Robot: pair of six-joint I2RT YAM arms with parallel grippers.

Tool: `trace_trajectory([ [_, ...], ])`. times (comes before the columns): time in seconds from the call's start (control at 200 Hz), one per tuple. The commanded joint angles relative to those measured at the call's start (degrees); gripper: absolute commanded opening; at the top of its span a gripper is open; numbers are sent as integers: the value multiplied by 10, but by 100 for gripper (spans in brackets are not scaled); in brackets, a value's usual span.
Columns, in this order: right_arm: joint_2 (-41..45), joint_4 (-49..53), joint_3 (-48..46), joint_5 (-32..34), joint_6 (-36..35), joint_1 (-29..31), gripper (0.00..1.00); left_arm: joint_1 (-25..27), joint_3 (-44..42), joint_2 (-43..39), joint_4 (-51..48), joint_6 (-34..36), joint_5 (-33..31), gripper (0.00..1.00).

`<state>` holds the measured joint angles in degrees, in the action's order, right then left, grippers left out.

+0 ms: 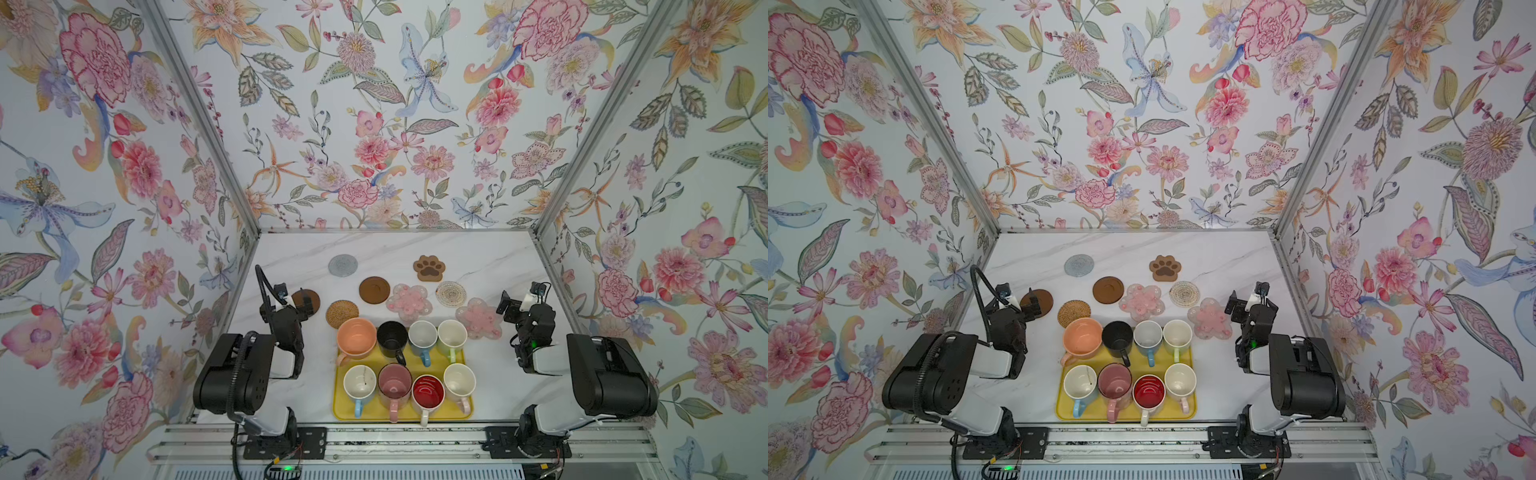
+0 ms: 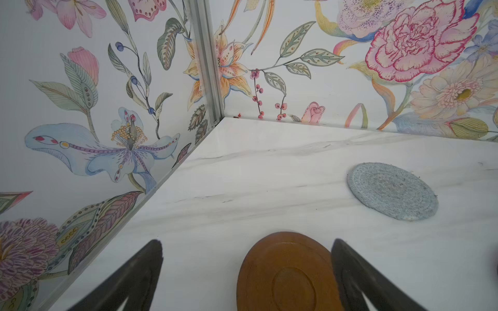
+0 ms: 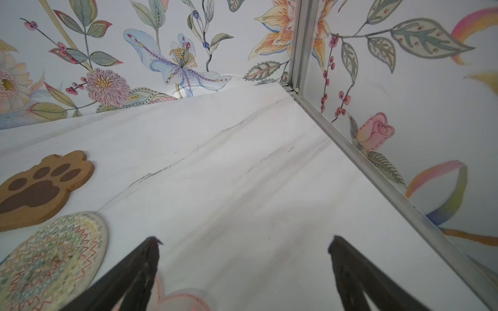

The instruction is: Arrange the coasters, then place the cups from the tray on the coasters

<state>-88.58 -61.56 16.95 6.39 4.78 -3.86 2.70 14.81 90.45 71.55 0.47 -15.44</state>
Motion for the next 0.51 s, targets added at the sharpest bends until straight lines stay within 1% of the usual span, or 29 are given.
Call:
trace_trajectory([
  [0.0,-1,2,7,-6,7,-3,99,5,5,4,0,9,-13,99],
  [0.5,0,4,10,-12,9,-6,99,4,7,5,-4,8,-10,99],
])
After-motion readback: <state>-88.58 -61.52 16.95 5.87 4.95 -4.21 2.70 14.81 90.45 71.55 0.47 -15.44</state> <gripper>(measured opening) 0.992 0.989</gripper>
